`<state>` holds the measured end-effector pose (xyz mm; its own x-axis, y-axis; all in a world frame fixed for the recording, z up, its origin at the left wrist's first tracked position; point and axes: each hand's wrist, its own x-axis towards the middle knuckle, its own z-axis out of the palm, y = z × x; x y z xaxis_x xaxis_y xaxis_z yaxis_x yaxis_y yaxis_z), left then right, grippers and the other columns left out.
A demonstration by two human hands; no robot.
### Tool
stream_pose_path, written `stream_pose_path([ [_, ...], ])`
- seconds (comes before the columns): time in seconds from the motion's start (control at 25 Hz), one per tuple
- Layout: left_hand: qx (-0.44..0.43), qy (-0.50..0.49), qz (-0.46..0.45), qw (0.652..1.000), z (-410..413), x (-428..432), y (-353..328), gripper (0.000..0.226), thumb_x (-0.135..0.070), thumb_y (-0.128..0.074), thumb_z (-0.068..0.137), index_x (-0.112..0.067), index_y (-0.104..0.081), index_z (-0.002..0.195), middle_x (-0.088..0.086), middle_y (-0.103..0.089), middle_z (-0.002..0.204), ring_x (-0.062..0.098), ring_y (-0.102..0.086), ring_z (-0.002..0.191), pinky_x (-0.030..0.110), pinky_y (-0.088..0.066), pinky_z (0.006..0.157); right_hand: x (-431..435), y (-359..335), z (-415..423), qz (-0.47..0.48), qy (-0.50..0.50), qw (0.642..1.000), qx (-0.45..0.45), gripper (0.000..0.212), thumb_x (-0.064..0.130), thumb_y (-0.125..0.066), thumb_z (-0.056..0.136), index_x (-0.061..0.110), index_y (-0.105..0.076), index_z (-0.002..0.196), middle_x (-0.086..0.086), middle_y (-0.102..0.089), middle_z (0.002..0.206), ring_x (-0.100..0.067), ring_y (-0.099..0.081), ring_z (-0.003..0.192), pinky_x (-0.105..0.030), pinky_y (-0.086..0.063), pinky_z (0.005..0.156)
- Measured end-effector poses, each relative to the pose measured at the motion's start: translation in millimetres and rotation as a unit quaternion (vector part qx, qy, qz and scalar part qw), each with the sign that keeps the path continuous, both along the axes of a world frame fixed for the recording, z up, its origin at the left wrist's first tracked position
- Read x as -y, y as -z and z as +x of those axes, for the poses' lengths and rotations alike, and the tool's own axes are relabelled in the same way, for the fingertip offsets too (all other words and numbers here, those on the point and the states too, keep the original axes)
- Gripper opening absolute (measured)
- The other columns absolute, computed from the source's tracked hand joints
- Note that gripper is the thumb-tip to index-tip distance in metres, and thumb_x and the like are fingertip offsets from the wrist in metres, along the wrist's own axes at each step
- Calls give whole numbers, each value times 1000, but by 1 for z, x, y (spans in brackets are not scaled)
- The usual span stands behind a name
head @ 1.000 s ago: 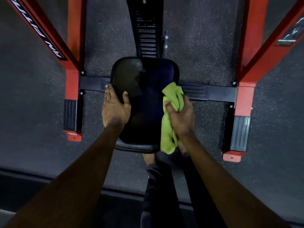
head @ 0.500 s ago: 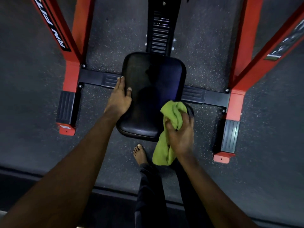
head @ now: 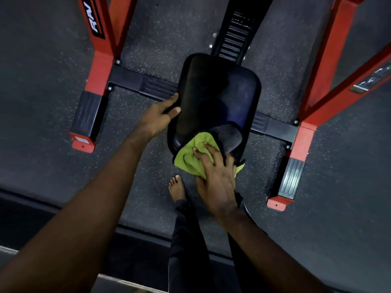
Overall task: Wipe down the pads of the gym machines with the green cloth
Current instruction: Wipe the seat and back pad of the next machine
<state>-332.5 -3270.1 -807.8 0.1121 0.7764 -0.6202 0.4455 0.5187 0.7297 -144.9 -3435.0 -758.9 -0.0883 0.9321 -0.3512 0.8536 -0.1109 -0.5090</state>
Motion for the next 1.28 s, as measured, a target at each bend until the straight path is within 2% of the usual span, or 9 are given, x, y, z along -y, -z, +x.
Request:
stream_pose_path([
  [0.08, 18, 17, 5, 1000, -3, -2, -5, 53, -24, -61, 100, -23, -44, 150, -5, -43, 154, 6, -38, 141, 20, -28, 116, 11, 5, 13, 34, -56, 998, 2, 65, 23, -58, 81, 40, -50, 143, 10, -34, 159, -31, -36, 122, -47, -42, 98],
  [0.2, 19, 39, 19, 999, -7, -1, -1, 56, -26, -64, 98, -22, -44, 150, -6, -44, 152, 4, -39, 139, 19, -29, 114, 8, 13, 18, 69, -103, 992, 29, 78, 7, -75, 71, 42, -52, 137, 9, -38, 157, -33, -41, 115, -47, -45, 87],
  [0.4, 54, 34, 33, 997, -13, -3, 16, 56, -19, -66, 96, -16, -46, 148, 0, -47, 151, 9, -44, 137, 30, -34, 118, -34, 2, -30, 63, -168, 982, 57, 64, 22, -77, 78, 40, -58, 136, 10, -37, 158, -33, -40, 121, -47, -43, 91],
  [0.52, 48, 34, 20, 998, -14, -5, 23, 56, -21, -66, 97, -18, -46, 149, -1, -47, 151, 9, -44, 137, 35, -33, 119, -25, 1, -4, 57, -174, 982, 44, 69, 19, -73, 75, 41, -55, 138, 11, -36, 159, -31, -43, 117, -44, -42, 90],
  [0.68, 16, 26, -9, 999, -6, -7, 26, 70, -39, -72, 88, -26, -43, 150, -3, -48, 151, 11, -46, 137, 38, -35, 119, -4, 7, 52, 36, -157, 987, 13, 79, 11, -71, 69, 43, -55, 139, 15, -37, 159, -25, -42, 115, -45, -41, 95],
  [0.8, -30, 32, -18, 999, 4, 2, 24, 86, -60, -70, 79, -37, -33, 153, -7, -40, 157, 18, -41, 142, 41, -34, 119, -27, 11, 44, 29, -116, 993, -11, 64, 25, -66, 74, 41, -59, 136, 11, -47, 151, -28, -48, 115, -42, -41, 96],
  [0.96, -72, 43, -12, 996, 11, 6, 12, 73, -54, -62, 93, -42, -26, 155, 0, -39, 158, 28, -41, 142, 42, -36, 117, -58, 13, 34, 20, -3, 1000, 4, 51, 46, -57, 87, 33, -60, 136, 2, -53, 139, -27, -45, 120, -38, -40, 102],
  [1.08, -127, 73, -16, 989, 16, 2, -4, 71, -52, -59, 96, -39, -24, 157, 5, -39, 158, 34, -40, 142, 43, -35, 117, -66, 11, 38, -5, 97, 995, 39, 49, 41, -65, 92, 30, -56, 139, -3, -50, 142, -34, -40, 129, -44, -38, 108],
  [1.28, -200, 88, -16, 976, 24, 17, -29, 55, -43, -49, 103, -30, -36, 154, 15, -53, 146, 39, -51, 131, 43, -42, 107, -85, -2, 37, -81, 97, 992, 11, 50, 34, -65, 95, 29, -53, 143, -8, -48, 145, -37, -43, 132, -43, -37, 111],
])
